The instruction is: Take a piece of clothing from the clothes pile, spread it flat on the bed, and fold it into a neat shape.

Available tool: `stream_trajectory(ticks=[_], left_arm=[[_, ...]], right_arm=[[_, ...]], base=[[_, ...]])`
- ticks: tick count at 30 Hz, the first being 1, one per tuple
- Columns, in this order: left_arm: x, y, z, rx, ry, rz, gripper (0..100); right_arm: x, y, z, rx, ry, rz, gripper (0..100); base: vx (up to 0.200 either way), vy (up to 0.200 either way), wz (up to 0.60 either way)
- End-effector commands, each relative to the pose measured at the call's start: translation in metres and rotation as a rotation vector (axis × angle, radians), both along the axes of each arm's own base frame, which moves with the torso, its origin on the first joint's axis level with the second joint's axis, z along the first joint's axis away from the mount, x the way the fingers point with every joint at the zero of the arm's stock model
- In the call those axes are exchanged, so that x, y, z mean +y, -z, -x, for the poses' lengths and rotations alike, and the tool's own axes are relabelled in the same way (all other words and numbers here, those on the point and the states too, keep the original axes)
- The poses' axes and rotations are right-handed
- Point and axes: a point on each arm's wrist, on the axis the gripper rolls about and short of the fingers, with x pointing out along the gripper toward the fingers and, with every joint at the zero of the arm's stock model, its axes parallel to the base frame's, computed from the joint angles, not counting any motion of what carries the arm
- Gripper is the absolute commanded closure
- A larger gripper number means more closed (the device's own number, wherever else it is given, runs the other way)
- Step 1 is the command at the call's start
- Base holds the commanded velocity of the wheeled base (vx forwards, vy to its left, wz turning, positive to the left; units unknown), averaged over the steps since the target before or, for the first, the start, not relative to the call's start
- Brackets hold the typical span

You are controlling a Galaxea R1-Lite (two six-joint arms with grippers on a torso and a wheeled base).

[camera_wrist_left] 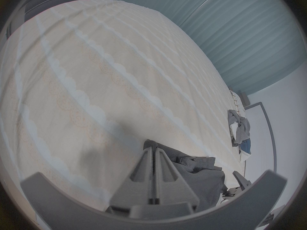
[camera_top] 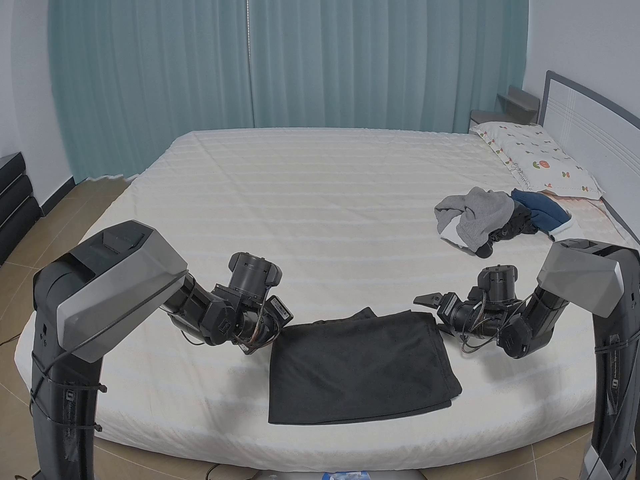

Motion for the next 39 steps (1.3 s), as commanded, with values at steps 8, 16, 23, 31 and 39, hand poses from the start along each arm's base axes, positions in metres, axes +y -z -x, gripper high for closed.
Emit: stream_trajectory(ticks=[8, 16, 23, 31, 39], left_arm=[[0.001, 0.003, -0.001, -0.013, -0.045, -0.034, 100], [0.004, 0.001, -0.001, -0.016, -0.055, -0.030, 100], [0.008, 0.001, -0.001, -0.005, -0.060, -0.021, 0], [0.019, -0.010, 0.004, -0.005, -0.091, 0.001, 0], [0.033, -0.028, 0.023, 0.033, 0.007, 0.109, 0]], right_arm=[[0.000, 0.001, 0.002, 0.000, 0.000, -0.001, 0], [0.000, 0.001, 0.002, 0.002, 0.001, -0.002, 0], [-0.002, 0.001, 0.004, 0.009, 0.005, -0.003, 0], [-0.018, -0.005, 0.003, 0.008, 0.069, -0.046, 0], [-0.039, -0.007, 0.006, 0.019, 0.121, -0.069, 0]], base=[[0.000, 0.000, 0.00], [0.000, 0.000, 0.00], [0.000, 0.000, 0.00], [0.000, 0.000, 0.00], [0.000, 0.000, 0.00]])
